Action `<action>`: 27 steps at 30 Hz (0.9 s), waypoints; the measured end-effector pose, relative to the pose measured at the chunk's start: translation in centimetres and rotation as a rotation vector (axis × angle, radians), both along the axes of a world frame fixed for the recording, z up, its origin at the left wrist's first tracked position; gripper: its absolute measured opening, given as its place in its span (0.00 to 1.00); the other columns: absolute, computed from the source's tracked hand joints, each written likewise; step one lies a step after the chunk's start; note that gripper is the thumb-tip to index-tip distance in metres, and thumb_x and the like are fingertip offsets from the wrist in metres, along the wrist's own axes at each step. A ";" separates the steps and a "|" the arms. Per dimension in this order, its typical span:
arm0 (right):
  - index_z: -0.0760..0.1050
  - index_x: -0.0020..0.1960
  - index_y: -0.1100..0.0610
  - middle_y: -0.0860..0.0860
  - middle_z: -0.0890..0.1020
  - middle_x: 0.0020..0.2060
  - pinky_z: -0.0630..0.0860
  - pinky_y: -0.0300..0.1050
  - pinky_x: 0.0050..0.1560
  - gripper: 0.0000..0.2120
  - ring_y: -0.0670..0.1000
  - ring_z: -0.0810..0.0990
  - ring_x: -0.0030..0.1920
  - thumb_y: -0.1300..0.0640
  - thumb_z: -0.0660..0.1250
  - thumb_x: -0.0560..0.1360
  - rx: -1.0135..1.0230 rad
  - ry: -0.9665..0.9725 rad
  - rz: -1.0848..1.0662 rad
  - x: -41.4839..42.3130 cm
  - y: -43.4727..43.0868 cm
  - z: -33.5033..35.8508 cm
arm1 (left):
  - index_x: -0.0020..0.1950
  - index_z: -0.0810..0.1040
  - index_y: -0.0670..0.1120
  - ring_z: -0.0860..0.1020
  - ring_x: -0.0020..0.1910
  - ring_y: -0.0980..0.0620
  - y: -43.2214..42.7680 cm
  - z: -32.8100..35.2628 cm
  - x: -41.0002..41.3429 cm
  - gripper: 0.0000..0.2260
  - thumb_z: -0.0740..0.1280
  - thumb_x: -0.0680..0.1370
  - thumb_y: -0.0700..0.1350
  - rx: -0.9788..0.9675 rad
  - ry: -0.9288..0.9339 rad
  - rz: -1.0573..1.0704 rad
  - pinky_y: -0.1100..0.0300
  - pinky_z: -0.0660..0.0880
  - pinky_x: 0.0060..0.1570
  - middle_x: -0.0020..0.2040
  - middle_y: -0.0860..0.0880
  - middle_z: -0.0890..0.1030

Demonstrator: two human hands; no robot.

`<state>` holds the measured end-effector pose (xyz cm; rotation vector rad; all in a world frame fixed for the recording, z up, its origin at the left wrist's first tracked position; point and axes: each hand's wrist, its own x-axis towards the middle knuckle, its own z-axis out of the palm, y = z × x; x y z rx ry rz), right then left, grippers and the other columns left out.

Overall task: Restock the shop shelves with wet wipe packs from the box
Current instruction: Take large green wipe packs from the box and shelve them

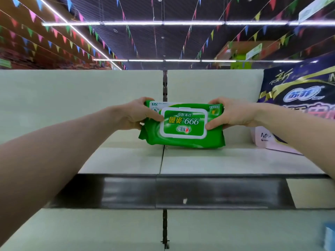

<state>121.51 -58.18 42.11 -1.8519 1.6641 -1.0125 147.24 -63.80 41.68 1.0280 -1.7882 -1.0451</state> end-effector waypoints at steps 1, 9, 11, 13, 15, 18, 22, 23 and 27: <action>0.62 0.70 0.54 0.52 0.76 0.56 0.80 0.48 0.51 0.38 0.52 0.79 0.53 0.67 0.75 0.66 0.007 0.012 -0.002 -0.1 -0.9 -0.1 | 0.70 0.64 0.47 0.81 0.51 0.43 -0.7 0.0 -0.1 0.30 0.71 0.72 0.31 0.007 -0.026 0.002 0.44 0.79 0.51 0.55 0.43 0.80; 0.63 0.69 0.54 0.50 0.76 0.54 0.80 0.42 0.44 0.36 0.49 0.78 0.51 0.66 0.76 0.66 0.003 0.112 -0.013 -0.2 -4.5 -0.5 | 0.65 0.67 0.46 0.81 0.52 0.44 -4.0 -0.2 -0.6 0.25 0.72 0.72 0.32 0.016 -0.179 0.026 0.47 0.79 0.52 0.56 0.44 0.80; 0.63 0.69 0.54 0.50 0.75 0.53 0.79 0.43 0.45 0.36 0.49 0.78 0.50 0.66 0.77 0.66 -0.016 0.139 -0.028 -0.3 -4.7 -0.5 | 0.65 0.68 0.46 0.81 0.51 0.45 -4.2 0.0 -0.9 0.26 0.72 0.72 0.32 0.008 -0.223 0.029 0.48 0.80 0.51 0.56 0.44 0.80; 0.63 0.69 0.55 0.49 0.74 0.52 0.79 0.44 0.46 0.36 0.50 0.78 0.50 0.65 0.76 0.66 -0.019 0.164 -0.040 -0.3 -4.9 -0.6 | 0.66 0.69 0.45 0.82 0.50 0.46 -4.2 0.2 -1.0 0.26 0.73 0.71 0.33 -0.005 -0.289 0.039 0.50 0.80 0.49 0.55 0.44 0.80; 0.63 0.68 0.54 0.49 0.74 0.51 0.80 0.45 0.45 0.35 0.50 0.78 0.50 0.65 0.76 0.67 -0.014 0.197 -0.053 -0.1 -4.8 -0.6 | 0.66 0.69 0.45 0.82 0.50 0.46 -4.0 0.3 -1.0 0.26 0.74 0.71 0.34 -0.030 -0.350 0.064 0.50 0.80 0.50 0.55 0.45 0.80; 0.64 0.68 0.53 0.50 0.75 0.54 0.81 0.48 0.46 0.34 0.52 0.78 0.52 0.62 0.76 0.68 -0.028 0.242 -0.070 0.2 -4.6 -0.4 | 0.69 0.68 0.45 0.81 0.51 0.46 -3.6 0.5 -1.2 0.28 0.74 0.72 0.37 -0.054 -0.361 0.097 0.50 0.80 0.51 0.55 0.45 0.80; 0.65 0.67 0.51 0.51 0.74 0.59 0.79 0.49 0.51 0.30 0.51 0.78 0.53 0.53 0.76 0.69 -0.043 0.248 -0.078 0.4 -4.4 -0.5 | 0.71 0.65 0.44 0.79 0.54 0.44 -3.3 0.4 -1.2 0.32 0.76 0.71 0.44 -0.006 -0.339 0.134 0.42 0.76 0.58 0.56 0.44 0.79; 0.66 0.66 0.51 0.51 0.73 0.59 0.78 0.48 0.52 0.29 0.51 0.76 0.54 0.52 0.75 0.70 -0.066 0.285 -0.084 0.4 -4.5 -0.4 | 0.67 0.68 0.42 0.80 0.54 0.44 -3.3 0.3 -1.0 0.28 0.76 0.71 0.44 0.014 -0.333 0.138 0.41 0.75 0.59 0.55 0.44 0.80; 0.68 0.60 0.53 0.50 0.74 0.57 0.74 0.46 0.52 0.27 0.51 0.74 0.54 0.46 0.75 0.68 -0.144 0.478 -0.136 1.1 -4.0 0.4 | 0.60 0.73 0.43 0.80 0.54 0.45 -3.5 -0.7 -0.5 0.22 0.76 0.70 0.40 0.056 -0.295 0.129 0.46 0.75 0.59 0.54 0.45 0.82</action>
